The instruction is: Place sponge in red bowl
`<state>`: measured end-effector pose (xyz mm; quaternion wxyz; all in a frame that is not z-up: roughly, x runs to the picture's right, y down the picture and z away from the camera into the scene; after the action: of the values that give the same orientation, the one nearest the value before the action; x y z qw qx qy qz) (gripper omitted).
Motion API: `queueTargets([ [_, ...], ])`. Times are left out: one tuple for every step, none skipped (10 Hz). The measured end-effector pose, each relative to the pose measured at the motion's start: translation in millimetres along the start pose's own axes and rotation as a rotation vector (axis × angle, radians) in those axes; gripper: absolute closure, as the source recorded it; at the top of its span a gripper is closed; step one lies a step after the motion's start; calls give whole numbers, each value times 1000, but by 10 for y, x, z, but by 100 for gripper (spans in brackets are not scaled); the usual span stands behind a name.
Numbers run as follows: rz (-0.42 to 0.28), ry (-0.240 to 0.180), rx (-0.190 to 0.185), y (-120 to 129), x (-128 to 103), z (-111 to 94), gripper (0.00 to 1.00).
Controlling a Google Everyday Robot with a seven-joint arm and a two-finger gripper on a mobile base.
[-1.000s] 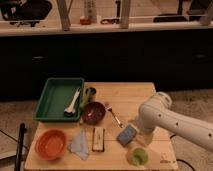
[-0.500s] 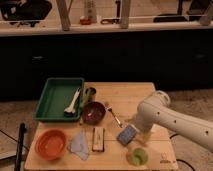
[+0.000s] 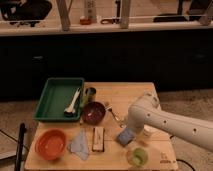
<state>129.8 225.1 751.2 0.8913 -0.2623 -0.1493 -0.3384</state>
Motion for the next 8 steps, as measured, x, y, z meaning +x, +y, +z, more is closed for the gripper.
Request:
queueTargets([
  [1, 16, -13, -22, -4, 70, 20],
  [1, 25, -27, -37, -1, 163, 20],
  [8, 27, -41, -25, 16, 250, 20],
  [20, 25, -58, 27, 44, 336, 20],
  [24, 23, -64, 42, 57, 382, 20],
  [31, 18, -68, 57, 78, 425, 20],
  [45, 13, -74, 119, 128, 466, 20],
  [52, 7, -76, 149, 150, 483, 20],
])
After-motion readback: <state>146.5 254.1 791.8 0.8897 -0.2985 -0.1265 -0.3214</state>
